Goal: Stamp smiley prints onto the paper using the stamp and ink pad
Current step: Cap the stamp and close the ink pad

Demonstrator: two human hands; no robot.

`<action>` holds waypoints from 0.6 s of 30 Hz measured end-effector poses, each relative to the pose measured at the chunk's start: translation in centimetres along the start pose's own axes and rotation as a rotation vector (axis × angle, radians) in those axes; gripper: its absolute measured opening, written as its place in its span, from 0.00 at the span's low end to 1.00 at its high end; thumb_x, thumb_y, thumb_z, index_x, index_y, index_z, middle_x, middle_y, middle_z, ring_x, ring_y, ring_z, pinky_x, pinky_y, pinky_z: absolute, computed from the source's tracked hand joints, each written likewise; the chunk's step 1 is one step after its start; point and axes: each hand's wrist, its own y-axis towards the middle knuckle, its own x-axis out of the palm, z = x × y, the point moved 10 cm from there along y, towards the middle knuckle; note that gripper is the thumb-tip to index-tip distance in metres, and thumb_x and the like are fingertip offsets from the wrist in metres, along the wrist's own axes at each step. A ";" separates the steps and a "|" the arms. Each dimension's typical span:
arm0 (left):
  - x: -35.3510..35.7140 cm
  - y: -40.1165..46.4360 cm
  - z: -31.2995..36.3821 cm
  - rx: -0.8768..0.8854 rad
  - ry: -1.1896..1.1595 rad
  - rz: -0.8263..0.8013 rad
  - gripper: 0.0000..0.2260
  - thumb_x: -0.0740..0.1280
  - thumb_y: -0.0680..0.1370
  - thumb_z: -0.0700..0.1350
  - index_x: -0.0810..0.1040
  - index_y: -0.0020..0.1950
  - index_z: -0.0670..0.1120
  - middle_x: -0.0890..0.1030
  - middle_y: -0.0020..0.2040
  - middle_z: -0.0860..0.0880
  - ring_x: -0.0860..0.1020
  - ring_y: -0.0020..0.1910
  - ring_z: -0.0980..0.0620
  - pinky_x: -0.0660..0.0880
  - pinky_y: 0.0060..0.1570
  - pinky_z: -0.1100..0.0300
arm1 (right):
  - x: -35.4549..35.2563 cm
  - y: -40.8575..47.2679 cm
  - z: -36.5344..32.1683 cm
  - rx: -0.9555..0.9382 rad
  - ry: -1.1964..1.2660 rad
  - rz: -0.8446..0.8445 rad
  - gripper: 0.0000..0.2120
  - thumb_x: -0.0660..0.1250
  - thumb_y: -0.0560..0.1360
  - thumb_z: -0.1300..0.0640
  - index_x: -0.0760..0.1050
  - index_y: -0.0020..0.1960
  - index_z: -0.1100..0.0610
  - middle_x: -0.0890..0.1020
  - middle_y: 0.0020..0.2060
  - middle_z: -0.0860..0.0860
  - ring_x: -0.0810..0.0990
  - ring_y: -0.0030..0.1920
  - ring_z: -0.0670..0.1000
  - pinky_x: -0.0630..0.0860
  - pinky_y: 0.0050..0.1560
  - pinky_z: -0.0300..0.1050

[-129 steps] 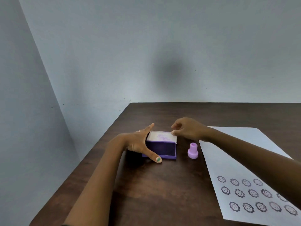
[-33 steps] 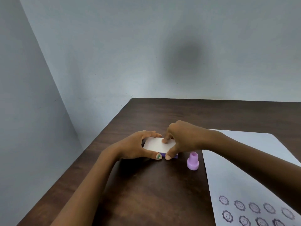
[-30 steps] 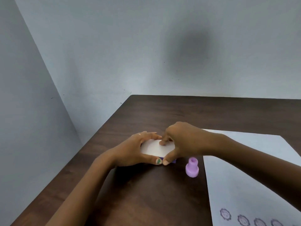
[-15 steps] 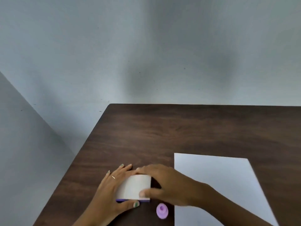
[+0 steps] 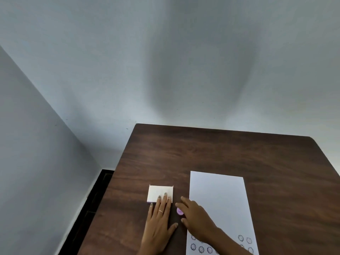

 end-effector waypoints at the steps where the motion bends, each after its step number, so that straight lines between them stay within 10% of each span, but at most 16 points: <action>1: 0.0 -0.2 -0.1 -0.027 0.028 0.000 0.40 0.56 0.70 0.63 0.49 0.76 0.46 0.35 0.77 0.48 0.34 0.75 0.51 0.41 0.69 0.55 | 0.0 -0.1 -0.1 -0.001 -0.020 0.016 0.23 0.57 0.79 0.58 0.59 0.73 0.53 0.57 0.76 0.52 0.61 0.72 0.53 0.60 0.71 0.45; 13: 0.5 0.1 -1.6 -0.099 0.168 -0.027 0.37 0.53 0.74 0.62 0.46 0.76 0.45 0.48 0.77 0.50 0.30 0.73 0.49 0.50 0.67 0.49 | 0.9 1.4 -1.2 -0.119 -0.299 0.056 0.11 0.54 0.77 0.64 0.70 0.56 0.61 0.75 0.56 0.60 0.74 0.54 0.59 0.74 0.50 0.51; 18: 2.0 0.8 -1.8 -0.104 0.081 -0.090 0.37 0.54 0.76 0.62 0.45 0.77 0.44 0.52 0.77 0.47 0.31 0.73 0.53 0.38 0.69 0.52 | 0.6 2.8 -1.0 -0.111 -0.344 0.041 0.10 0.54 0.77 0.64 0.72 0.54 0.62 0.78 0.53 0.60 0.74 0.53 0.60 0.70 0.50 0.52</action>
